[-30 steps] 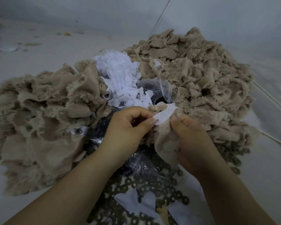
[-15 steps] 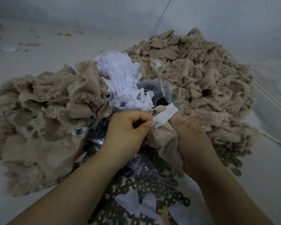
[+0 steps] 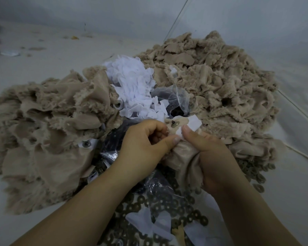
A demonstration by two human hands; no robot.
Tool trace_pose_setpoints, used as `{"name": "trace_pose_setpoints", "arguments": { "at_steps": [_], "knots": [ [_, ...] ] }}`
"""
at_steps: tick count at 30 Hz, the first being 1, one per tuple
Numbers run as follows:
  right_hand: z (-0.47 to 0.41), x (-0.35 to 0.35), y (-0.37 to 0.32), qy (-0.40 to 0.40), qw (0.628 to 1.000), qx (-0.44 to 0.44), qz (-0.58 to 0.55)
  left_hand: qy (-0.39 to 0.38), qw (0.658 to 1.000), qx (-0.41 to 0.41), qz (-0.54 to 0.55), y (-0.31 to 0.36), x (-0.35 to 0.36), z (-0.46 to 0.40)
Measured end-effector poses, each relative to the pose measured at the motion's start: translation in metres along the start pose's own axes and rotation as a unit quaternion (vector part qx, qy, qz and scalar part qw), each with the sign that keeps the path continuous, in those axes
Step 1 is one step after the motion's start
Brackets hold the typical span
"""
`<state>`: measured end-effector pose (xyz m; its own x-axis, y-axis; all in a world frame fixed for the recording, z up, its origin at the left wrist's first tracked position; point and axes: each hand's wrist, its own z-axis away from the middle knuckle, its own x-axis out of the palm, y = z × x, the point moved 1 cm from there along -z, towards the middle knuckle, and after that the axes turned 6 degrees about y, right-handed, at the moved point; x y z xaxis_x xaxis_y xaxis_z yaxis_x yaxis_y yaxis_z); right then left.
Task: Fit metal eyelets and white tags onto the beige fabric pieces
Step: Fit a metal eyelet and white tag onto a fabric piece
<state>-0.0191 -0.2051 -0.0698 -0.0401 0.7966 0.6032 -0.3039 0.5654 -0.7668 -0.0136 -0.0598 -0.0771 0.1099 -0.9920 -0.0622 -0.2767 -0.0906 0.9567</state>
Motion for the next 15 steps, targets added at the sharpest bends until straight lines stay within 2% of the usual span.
{"name": "trace_pose_setpoints", "arguments": {
  "at_steps": [4, 7, 12, 15],
  "knots": [
    [-0.0008, 0.0007, -0.0008, -0.001, 1.000, 0.012, 0.003, -0.022, 0.994, -0.054, 0.093, -0.0010, -0.0005, -0.0017],
    [-0.0011, -0.0004, 0.0004, 0.007, 1.000, 0.029, 0.008, -0.018, 0.996, -0.043, 0.070, -0.0023, -0.0008, -0.0015],
    [-0.0041, -0.0049, 0.0014, 0.039, 0.998, 0.034, 0.030, 0.012, 0.999, 0.028, 0.014, -0.0017, 0.0000, 0.0033],
    [-0.0036, -0.0039, 0.0018, 0.038, 0.998, 0.047, 0.029, 0.027, 0.998, -0.004, 0.059, -0.0012, -0.0004, 0.0027]
  ]
}}
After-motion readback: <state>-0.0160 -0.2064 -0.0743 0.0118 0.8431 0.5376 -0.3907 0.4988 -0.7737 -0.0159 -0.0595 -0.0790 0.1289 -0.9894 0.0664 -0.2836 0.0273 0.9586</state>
